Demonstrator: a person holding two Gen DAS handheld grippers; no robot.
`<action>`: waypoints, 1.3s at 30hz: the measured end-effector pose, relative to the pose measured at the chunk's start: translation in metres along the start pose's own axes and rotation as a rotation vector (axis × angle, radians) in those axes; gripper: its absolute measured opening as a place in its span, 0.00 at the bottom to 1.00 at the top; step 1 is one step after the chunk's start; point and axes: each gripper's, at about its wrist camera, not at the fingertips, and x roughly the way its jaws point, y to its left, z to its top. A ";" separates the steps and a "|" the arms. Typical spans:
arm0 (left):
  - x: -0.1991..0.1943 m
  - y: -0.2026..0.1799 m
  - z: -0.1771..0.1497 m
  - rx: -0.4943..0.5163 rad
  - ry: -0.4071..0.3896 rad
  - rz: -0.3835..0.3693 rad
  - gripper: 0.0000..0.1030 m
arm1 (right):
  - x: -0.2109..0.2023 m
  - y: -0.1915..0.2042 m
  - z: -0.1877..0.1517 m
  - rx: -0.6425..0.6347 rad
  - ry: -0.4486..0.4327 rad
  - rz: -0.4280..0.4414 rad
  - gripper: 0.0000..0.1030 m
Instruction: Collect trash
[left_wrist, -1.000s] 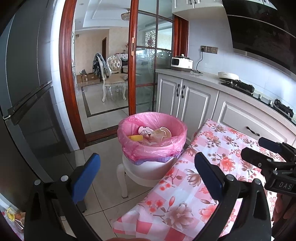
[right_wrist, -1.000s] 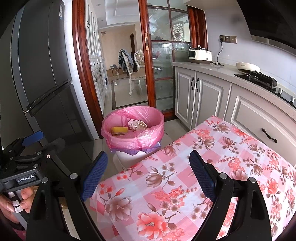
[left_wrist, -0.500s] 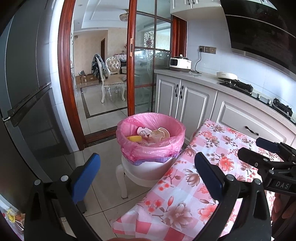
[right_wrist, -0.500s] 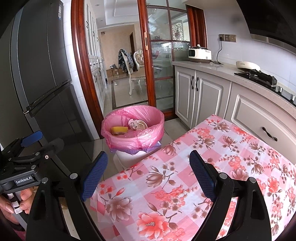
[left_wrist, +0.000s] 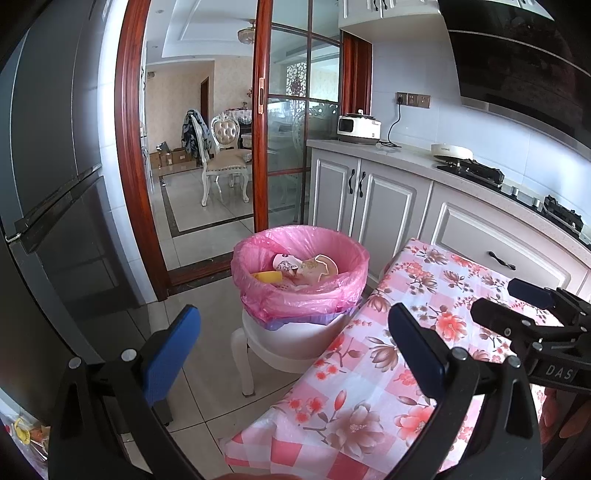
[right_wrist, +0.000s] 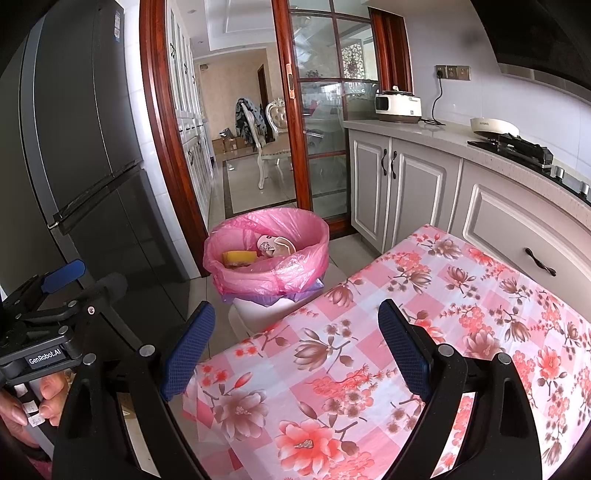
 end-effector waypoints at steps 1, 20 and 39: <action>0.000 0.000 0.000 0.000 0.000 0.000 0.96 | 0.000 -0.001 0.001 -0.001 0.000 0.001 0.82; -0.002 0.001 -0.001 0.001 0.000 -0.005 0.96 | 0.001 0.001 -0.004 0.009 0.000 0.003 0.82; -0.004 0.002 -0.001 -0.001 -0.006 -0.001 0.96 | -0.001 0.001 -0.004 0.010 -0.003 0.006 0.82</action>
